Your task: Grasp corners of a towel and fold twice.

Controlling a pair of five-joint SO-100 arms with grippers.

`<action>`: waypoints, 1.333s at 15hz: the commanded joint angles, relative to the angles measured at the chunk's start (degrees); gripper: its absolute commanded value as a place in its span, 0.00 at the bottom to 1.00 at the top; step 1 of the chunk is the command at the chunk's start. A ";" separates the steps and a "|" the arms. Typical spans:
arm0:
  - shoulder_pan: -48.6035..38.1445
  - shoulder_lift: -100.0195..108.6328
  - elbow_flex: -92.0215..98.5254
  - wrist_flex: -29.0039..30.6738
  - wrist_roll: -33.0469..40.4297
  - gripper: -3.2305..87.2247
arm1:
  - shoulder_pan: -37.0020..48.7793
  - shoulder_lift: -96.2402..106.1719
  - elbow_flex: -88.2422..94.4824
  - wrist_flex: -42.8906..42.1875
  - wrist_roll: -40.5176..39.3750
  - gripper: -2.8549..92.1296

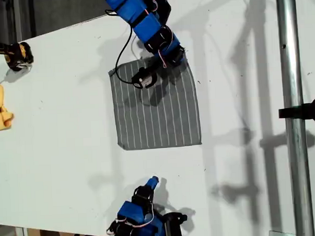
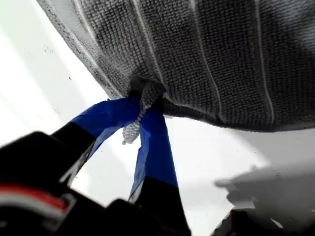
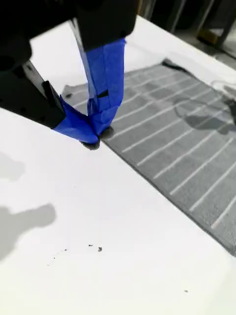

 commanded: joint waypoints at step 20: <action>9.76 -55.99 -67.85 13.10 22.06 0.39 | -0.18 0.88 -3.52 0.79 -0.79 0.03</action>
